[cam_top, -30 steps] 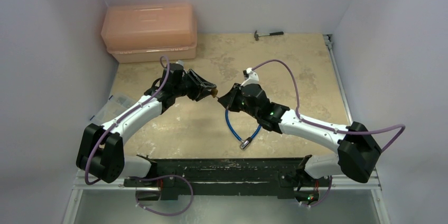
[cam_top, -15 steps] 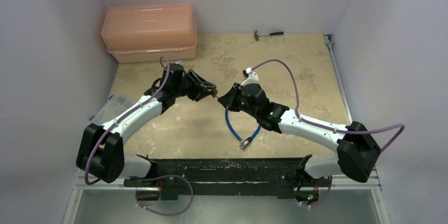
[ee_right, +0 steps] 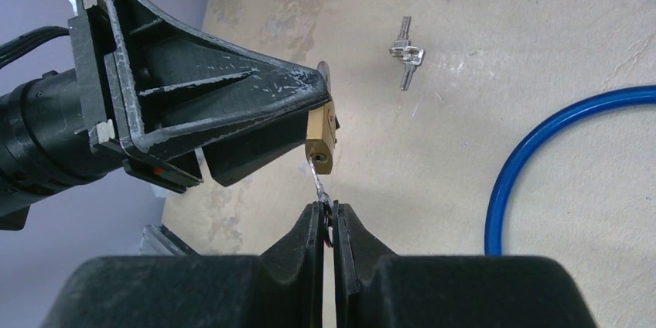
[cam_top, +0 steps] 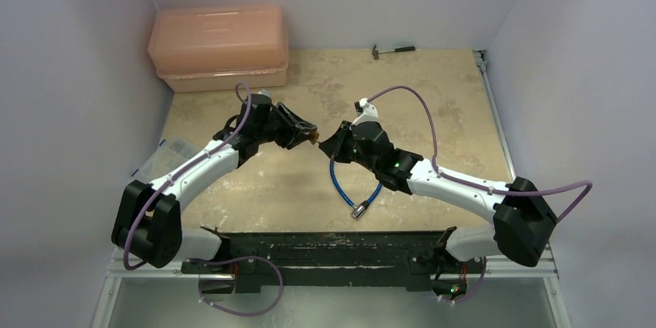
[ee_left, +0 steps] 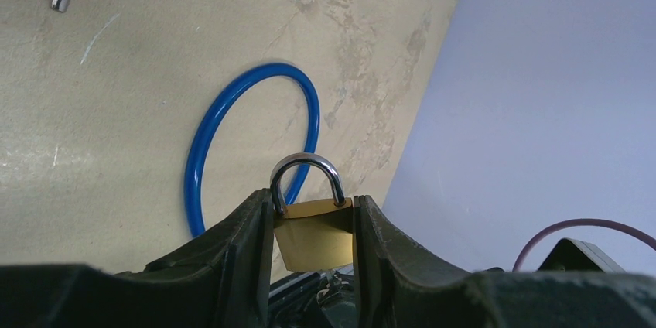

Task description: Unlock with the key

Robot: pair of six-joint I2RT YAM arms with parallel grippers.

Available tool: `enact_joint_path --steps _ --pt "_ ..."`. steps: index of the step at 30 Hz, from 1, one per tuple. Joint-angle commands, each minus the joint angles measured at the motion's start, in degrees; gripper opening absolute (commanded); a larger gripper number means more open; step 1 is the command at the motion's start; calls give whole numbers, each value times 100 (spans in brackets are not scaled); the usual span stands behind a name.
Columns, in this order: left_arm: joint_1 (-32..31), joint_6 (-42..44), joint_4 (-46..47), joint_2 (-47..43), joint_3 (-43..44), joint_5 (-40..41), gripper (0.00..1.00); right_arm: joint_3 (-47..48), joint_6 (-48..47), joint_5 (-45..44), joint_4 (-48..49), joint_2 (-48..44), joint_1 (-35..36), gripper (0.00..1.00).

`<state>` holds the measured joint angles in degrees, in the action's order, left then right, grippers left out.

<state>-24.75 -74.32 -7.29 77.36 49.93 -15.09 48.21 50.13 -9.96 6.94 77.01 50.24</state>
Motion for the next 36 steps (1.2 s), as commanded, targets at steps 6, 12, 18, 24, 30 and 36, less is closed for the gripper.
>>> enact_joint_path --steps 6,12,18,24,30,36 --pt "-205 33 147 115 265 163 0 353 -108 -118 85 97 12 0" --pt "-197 61 -80 60 325 331 0 128 -126 -161 -15 -167 12 0" --pt "-197 18 -44 60 341 314 0 -93 -93 -113 -86 -385 12 0" --pt "-197 -23 -53 17 364 325 0 -164 -14 -163 -248 -387 12 0" --pt "-197 -54 -27 7 345 312 0 -211 84 -247 -293 -314 12 0" --pt "-197 -61 -19 4 299 289 0 -163 78 -165 -128 -242 12 0"
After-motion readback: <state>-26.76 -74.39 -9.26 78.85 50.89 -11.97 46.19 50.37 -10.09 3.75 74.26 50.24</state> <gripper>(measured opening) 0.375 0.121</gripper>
